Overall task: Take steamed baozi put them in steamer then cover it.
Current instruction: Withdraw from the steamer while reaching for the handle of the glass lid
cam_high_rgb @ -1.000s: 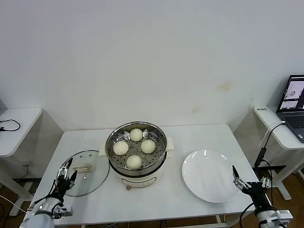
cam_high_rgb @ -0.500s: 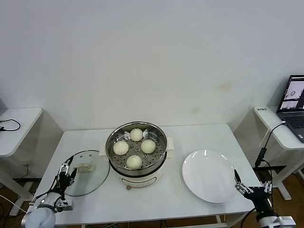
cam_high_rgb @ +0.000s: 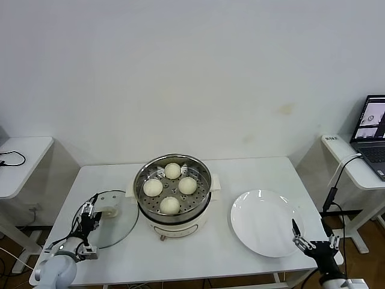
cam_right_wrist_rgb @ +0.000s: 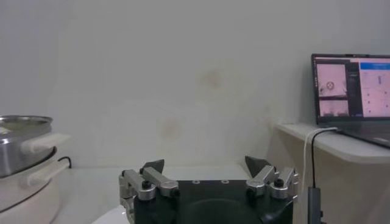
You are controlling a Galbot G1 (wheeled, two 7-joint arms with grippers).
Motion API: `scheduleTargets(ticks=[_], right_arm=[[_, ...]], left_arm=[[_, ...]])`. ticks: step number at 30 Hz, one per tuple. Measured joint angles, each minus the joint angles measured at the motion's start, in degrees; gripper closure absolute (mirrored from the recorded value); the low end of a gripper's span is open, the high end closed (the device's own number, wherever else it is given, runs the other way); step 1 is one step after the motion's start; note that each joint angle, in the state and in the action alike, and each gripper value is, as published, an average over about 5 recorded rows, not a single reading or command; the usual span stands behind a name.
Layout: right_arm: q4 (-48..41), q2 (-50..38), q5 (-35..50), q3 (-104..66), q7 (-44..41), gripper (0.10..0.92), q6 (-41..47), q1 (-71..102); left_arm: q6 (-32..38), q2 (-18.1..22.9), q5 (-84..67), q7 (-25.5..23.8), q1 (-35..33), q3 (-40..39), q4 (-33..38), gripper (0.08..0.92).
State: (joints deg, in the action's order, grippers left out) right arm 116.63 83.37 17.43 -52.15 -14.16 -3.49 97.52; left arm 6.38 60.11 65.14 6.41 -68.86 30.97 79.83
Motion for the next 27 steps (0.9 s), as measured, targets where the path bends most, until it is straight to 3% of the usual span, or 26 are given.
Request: scheduleTargets(ticks=[11, 27], right_arm=[[-0.98, 0.69, -0.85, 0.72, -0.14, 0.203, -0.07, -0.37], [-1.93, 0.69, -1.43, 1.65, -0.26, 0.202, 0.15, -1.02]], left_arm=[[-0.23, 0.4, 0.22, -0.19, 3.69, -1.6, -3.23, 0.196], [0.08, 0.91, 0.79, 0.03, 4.83, -1.53, -6.34, 0.634]])
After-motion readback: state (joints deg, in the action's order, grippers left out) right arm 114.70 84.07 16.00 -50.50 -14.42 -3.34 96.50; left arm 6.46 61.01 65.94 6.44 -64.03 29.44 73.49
